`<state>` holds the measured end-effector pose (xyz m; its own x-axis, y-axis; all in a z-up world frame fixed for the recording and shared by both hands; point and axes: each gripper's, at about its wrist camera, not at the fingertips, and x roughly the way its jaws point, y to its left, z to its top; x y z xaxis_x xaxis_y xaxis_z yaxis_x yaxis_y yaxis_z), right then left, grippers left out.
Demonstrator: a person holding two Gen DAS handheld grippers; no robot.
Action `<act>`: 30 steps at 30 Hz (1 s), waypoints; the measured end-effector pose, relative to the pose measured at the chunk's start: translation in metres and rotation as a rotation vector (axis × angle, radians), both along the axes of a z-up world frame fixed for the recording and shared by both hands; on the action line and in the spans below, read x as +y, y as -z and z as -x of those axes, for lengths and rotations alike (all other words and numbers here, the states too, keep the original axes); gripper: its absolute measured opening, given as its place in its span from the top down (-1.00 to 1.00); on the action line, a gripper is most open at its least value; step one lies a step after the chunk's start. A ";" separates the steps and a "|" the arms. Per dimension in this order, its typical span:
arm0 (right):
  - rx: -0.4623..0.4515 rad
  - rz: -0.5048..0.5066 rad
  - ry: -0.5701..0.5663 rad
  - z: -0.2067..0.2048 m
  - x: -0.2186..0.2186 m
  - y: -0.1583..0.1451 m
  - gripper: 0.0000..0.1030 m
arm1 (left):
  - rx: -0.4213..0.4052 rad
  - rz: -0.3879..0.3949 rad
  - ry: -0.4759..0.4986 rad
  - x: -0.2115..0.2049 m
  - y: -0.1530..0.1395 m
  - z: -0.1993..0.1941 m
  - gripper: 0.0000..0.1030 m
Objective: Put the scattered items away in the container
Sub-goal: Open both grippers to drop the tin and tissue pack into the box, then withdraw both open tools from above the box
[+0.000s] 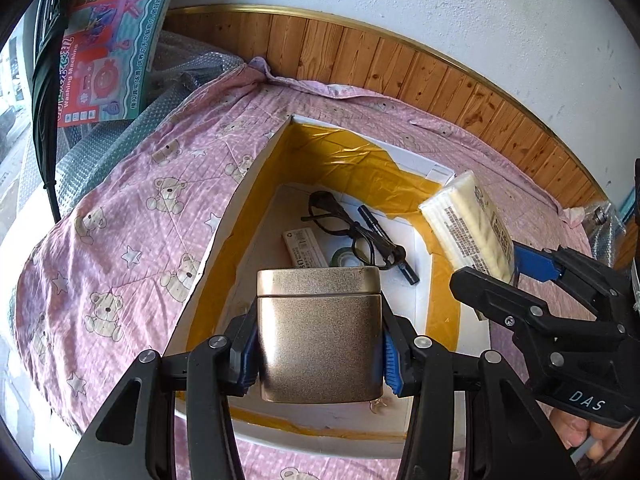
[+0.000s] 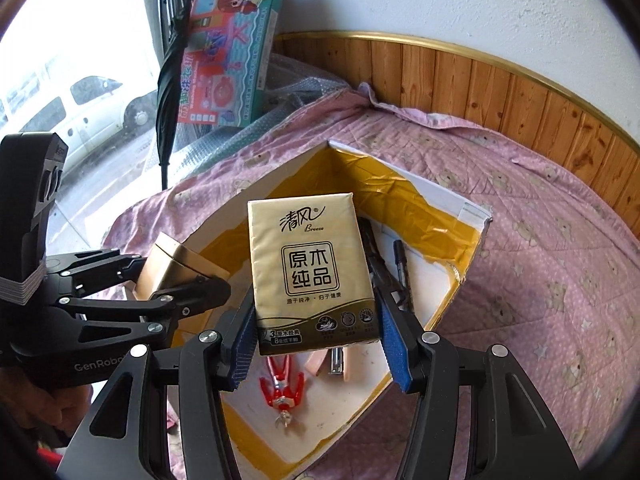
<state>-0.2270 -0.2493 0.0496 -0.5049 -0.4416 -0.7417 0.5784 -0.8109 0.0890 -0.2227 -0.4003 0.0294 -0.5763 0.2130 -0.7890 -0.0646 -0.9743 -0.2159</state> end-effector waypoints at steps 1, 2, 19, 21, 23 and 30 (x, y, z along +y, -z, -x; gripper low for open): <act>0.001 -0.012 0.002 0.004 -0.001 0.003 -0.12 | -0.003 0.004 0.002 0.001 0.002 0.002 0.04; 0.000 -0.023 0.003 0.008 -0.003 0.006 -0.12 | -0.005 0.011 0.003 0.002 0.003 0.004 0.04; -0.021 -0.049 -0.017 0.006 0.023 -0.007 -0.15 | 0.024 0.046 -0.025 -0.022 -0.013 0.003 -0.03; -0.003 -0.079 -0.033 -0.005 0.026 -0.012 -0.15 | 0.024 0.059 -0.011 -0.022 -0.017 -0.005 -0.05; 0.015 -0.120 -0.047 -0.014 0.028 -0.016 -0.15 | 0.021 0.078 0.004 -0.021 -0.019 -0.013 -0.07; -0.032 -0.212 -0.086 -0.037 0.033 -0.018 -0.15 | -0.001 0.096 0.046 -0.012 -0.030 -0.042 -0.18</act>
